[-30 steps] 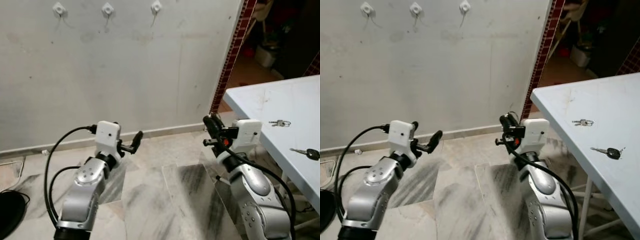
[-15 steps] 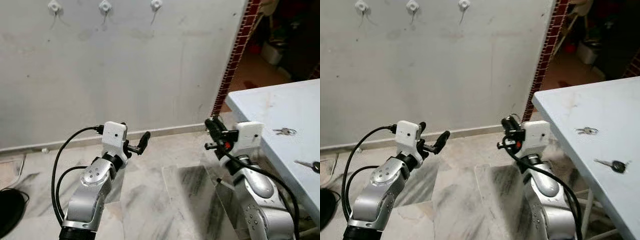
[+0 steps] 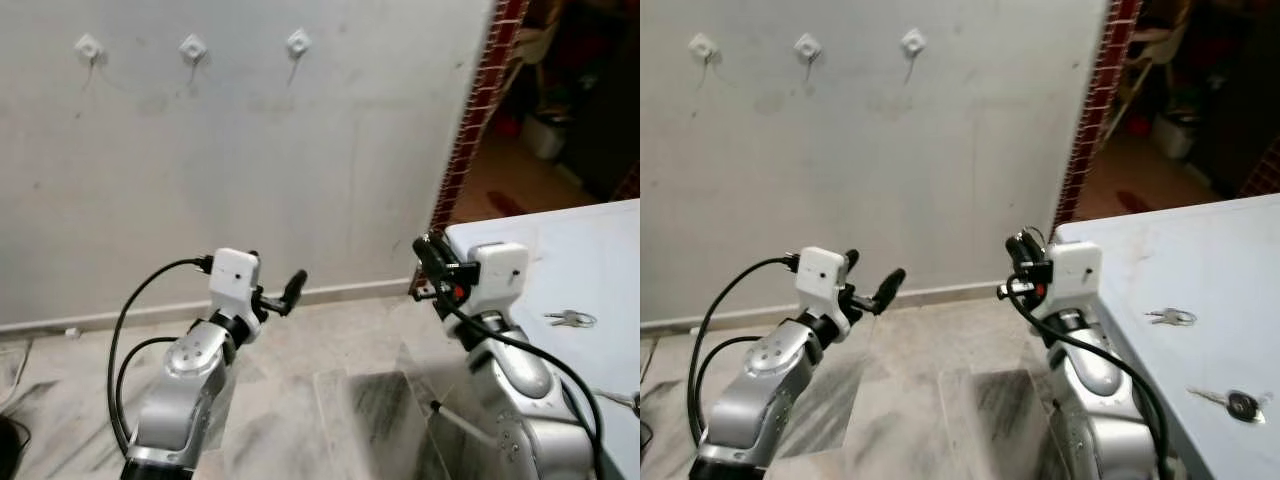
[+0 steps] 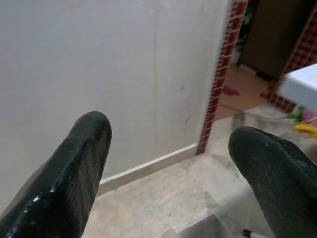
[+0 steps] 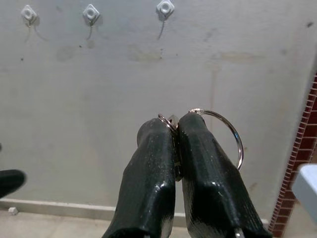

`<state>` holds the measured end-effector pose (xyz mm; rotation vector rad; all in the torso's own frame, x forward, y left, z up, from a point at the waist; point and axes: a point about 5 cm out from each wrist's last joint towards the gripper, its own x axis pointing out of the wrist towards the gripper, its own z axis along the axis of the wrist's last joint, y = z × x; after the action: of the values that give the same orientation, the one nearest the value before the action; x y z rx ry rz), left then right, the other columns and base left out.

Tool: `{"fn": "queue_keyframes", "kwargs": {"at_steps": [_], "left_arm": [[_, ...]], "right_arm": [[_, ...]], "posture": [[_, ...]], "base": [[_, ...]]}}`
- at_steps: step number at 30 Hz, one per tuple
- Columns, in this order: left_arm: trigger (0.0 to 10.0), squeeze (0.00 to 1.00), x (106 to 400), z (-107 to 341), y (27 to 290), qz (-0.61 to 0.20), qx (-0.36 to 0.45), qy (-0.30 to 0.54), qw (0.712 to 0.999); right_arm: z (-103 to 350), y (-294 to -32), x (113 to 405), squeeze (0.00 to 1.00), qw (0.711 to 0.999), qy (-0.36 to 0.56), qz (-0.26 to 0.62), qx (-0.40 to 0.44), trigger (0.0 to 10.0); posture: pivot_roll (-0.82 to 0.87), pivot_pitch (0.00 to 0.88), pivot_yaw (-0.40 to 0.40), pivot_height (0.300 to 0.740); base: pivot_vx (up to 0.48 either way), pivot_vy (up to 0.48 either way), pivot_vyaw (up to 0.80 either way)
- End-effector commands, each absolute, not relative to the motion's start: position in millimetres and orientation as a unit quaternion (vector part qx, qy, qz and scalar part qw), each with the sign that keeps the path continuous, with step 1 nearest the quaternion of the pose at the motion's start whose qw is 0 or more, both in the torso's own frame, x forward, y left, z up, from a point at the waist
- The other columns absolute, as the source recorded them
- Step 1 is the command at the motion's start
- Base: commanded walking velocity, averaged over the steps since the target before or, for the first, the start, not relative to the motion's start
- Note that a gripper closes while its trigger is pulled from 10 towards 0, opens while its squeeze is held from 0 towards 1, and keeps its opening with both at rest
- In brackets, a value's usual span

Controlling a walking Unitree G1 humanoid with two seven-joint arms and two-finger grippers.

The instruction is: Hang keys on a hook

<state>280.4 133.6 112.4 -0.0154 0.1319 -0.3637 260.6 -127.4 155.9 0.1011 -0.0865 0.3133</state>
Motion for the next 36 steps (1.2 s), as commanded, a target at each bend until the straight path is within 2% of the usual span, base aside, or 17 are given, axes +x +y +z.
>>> {"fn": "queue_keyframes", "kwargs": {"at_steps": [1,11,36], "left_arm": [[10.0,0.0,281.8,117.4,123.1,-0.194,-0.009,0.057,0.979],[10.0,0.0,280.3,116.1,122.4,-0.197,-0.01,0.059,0.978],[10.0,0.0,280.7,113.4,121.8,-0.2,-0.012,0.071,0.977]], "right_arm": [[157.7,-137.0,260.0,0.0,0.988,-0.047,0.14,0.042,10.0],[154.5,-135.9,259.4,0.0,0.989,-0.041,0.14,0.038,10.0],[151.4,-138.8,260.6,0.0,0.989,-0.04,0.13,0.051,10.0]], "posture": [[0.05,0.0,-0.011,0.74],[0.05,0.0,-0.015,0.74],[0.07,0.0,-0.007,0.74]], "base": [[0.401,0.0,0.0],[0.406,0.0,0.0],[0.37,0.288,0.0]]}}
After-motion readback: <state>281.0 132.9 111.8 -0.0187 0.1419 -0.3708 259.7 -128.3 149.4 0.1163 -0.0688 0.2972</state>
